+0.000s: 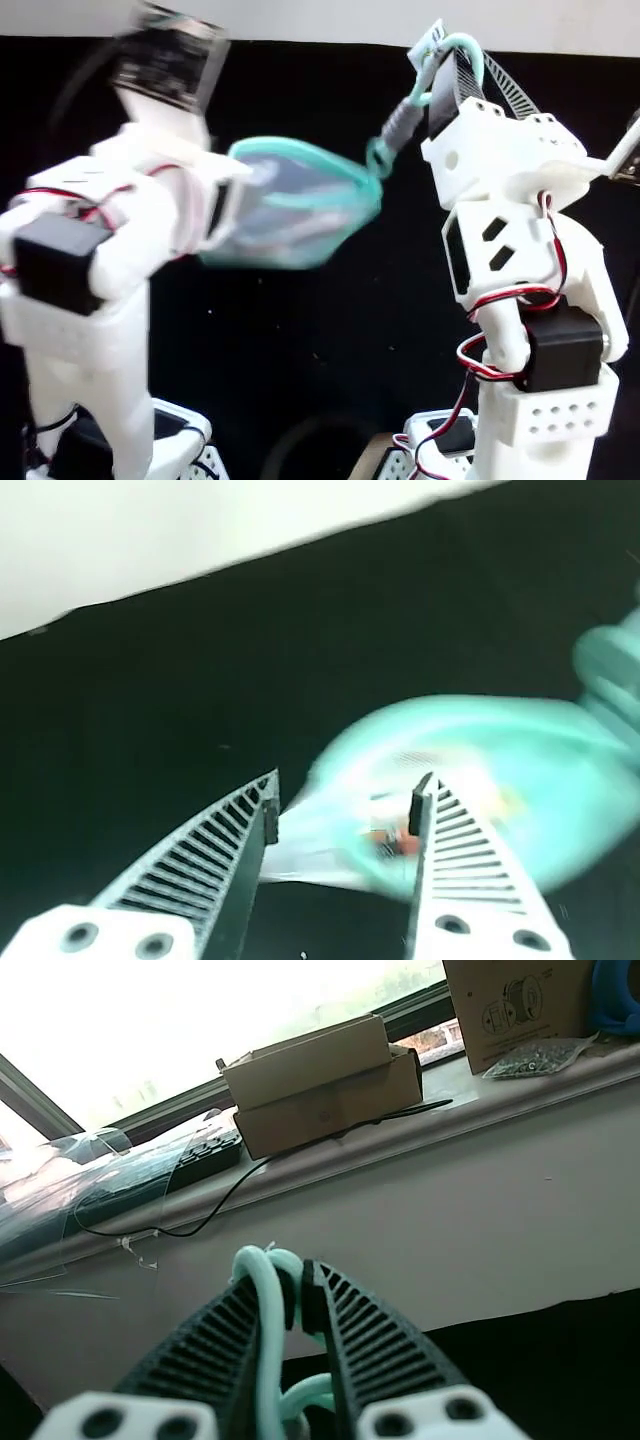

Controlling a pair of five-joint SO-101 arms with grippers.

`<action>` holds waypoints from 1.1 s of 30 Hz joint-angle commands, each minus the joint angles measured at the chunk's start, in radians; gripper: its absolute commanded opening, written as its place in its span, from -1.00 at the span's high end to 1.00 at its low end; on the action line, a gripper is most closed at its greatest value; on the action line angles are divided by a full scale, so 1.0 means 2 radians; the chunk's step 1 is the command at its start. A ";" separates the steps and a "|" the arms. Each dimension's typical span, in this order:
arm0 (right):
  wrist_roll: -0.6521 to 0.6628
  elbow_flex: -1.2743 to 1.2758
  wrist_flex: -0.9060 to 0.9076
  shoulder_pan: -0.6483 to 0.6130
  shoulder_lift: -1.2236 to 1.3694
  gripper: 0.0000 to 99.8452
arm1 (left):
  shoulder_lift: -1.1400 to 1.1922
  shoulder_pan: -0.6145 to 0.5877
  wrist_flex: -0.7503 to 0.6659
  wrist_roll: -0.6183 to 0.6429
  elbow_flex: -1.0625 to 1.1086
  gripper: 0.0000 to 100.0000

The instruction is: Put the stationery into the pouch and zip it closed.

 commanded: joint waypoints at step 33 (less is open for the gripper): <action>-0.002 -0.003 -0.013 -0.003 -0.007 0.99 | -0.017 0.085 -0.003 -0.008 0.086 0.99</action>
